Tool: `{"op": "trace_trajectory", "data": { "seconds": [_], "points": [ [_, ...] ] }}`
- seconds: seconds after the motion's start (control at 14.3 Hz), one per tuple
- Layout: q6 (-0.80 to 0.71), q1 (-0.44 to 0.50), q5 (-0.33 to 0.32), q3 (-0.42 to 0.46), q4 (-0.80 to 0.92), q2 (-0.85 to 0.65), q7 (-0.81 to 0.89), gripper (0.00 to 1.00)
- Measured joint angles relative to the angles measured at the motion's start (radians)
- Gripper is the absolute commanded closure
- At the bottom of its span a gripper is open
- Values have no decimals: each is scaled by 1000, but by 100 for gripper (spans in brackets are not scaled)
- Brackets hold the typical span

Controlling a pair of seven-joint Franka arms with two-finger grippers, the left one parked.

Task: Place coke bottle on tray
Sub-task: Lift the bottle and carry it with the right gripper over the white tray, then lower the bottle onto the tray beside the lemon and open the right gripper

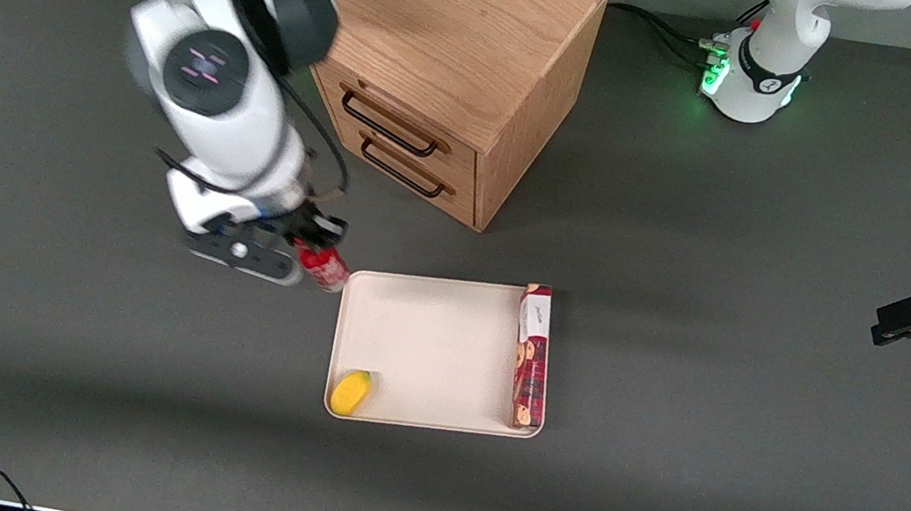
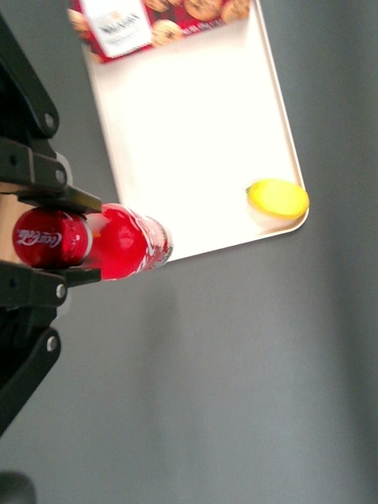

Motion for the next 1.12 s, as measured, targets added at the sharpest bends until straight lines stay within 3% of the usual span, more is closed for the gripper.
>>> {"op": "trace_trajectory", "data": {
  "seconds": [0.14,0.42,0.7,0.91,0.98,1.12],
  "points": [
    [45,16,-93,34,1,94,97,98],
    [132,27,-166,45,-6,187,195,97],
    [152,33,-198,46,-33,203,234,72],
    [153,33,-211,46,-38,203,235,34],
    [154,33,-214,47,-37,203,235,26],
    [156,32,-219,51,-29,200,235,21]
  ]
}}
